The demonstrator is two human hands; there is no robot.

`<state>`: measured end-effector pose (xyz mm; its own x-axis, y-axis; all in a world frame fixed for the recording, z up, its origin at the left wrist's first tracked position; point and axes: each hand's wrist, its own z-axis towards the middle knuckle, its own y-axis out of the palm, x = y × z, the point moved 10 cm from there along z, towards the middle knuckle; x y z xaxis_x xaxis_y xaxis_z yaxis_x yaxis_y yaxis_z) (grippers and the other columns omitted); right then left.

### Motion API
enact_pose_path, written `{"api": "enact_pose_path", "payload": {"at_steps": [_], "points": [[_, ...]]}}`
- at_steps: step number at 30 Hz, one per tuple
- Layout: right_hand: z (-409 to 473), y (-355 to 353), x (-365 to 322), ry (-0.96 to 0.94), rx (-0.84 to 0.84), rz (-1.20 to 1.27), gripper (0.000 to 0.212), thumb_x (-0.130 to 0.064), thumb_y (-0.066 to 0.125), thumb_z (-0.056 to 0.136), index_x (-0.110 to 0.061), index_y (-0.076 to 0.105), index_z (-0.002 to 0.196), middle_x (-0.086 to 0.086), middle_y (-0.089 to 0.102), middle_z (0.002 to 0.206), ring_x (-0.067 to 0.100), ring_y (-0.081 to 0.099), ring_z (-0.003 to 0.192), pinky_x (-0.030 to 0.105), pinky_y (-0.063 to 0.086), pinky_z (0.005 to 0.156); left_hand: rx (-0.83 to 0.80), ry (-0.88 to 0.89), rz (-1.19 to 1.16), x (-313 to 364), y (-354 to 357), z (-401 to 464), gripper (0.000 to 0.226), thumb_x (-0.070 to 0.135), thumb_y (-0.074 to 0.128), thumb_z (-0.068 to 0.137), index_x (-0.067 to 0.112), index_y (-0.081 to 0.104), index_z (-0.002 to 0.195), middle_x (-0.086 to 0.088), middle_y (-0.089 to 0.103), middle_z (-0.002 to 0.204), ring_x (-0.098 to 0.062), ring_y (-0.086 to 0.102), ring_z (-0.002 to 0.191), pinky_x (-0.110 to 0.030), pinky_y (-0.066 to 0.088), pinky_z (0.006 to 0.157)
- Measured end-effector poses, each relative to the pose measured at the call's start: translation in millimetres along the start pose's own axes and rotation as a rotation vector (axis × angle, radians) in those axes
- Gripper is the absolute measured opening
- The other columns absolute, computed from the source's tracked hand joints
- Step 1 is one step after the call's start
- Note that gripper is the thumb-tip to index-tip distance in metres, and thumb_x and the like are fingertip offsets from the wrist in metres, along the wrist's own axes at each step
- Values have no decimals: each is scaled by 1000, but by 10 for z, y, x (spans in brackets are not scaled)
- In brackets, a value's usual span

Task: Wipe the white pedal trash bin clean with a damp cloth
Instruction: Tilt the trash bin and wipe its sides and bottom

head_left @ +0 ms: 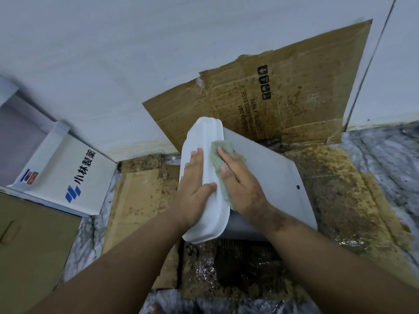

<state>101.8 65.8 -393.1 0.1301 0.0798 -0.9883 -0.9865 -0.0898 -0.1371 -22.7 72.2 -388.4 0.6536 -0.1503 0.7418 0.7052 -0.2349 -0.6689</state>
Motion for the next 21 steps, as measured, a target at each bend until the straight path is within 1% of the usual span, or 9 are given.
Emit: {"api": "enact_pose_path", "payload": {"at_steps": [3, 5, 8, 11, 14, 16, 17, 19, 21], "points": [[285, 10, 91, 62, -34, -107, 52, -51, 33, 103, -45, 24, 154, -14, 14, 165, 15, 1, 154, 47, -2, 125, 10, -16, -2, -55, -7, 3, 81, 52, 36, 82, 44, -6, 151, 23, -8, 164, 2, -10, 152, -48, 2, 126], [590, 12, 136, 36, -60, -256, 57, -53, 34, 100, -43, 24, 155, -7, 10, 167, 24, 1, 155, 55, -1, 123, 11, -24, -8, -86, -15, -1, 83, 51, 37, 81, 43, -6, 152, 23, -8, 164, 3, -10, 152, -46, 2, 127], [1094, 95, 118, -99, -154, -606, 46, -18, 42, 101, -24, 38, 147, 10, 10, 167, 40, 19, 150, 68, 19, 113, 13, -26, -17, -97, -40, -8, 84, 51, 37, 81, 42, -6, 152, 22, -10, 165, 4, -10, 152, -43, 2, 127], [1366, 67, 139, -96, -199, -732, 50, -15, 38, 102, -27, 31, 149, 1, 9, 167, 32, 18, 151, 66, 15, 115, 1, -32, -15, -105, -37, 9, 87, 52, 39, 83, 39, -4, 157, 21, -9, 166, 2, -8, 153, -45, 3, 127], [1238, 2, 166, -167, -105, -767, 53, -21, 36, 97, -20, 25, 149, 11, 21, 164, 41, 35, 142, 64, 29, 110, 3, -47, -10, -93, -40, 30, 91, 62, 44, 86, 38, -3, 160, 24, -6, 167, 2, -4, 153, -49, 7, 126], [1021, 12, 372, -187, -151, -751, 51, -30, 29, 95, -14, 27, 143, 21, 29, 160, 50, 36, 140, 68, 33, 106, 4, -61, -6, -83, -41, 32, 94, 69, 48, 84, 42, -4, 159, 26, -6, 166, 1, -2, 154, -50, 10, 126], [880, -10, 524, -155, -171, -740, 53, -38, 24, 98, -16, 27, 146, 18, 25, 162, 48, 26, 146, 69, 26, 110, -1, -69, -7, -80, -40, 28, 96, 70, 50, 83, 44, -4, 158, 28, -5, 166, 0, 0, 154, -51, 11, 126], [639, -233, 819, -54, -99, -686, 65, -66, 12, 96, -39, 17, 155, -1, 8, 168, 30, 3, 155, 63, 7, 120, -13, -89, -17, -87, -41, 27, 99, 72, 53, 80, 48, -5, 157, 29, -4, 165, -1, 3, 154, -51, 13, 125], [439, -507, 1205, 85, -63, -612, 66, -75, 10, 91, -53, 4, 153, -11, 1, 168, 20, -6, 155, 57, -1, 122, -22, -117, -19, -94, -50, 28, 105, 73, 56, 75, 47, -5, 158, 29, -2, 165, -3, 6, 154, -52, 14, 125]]}}
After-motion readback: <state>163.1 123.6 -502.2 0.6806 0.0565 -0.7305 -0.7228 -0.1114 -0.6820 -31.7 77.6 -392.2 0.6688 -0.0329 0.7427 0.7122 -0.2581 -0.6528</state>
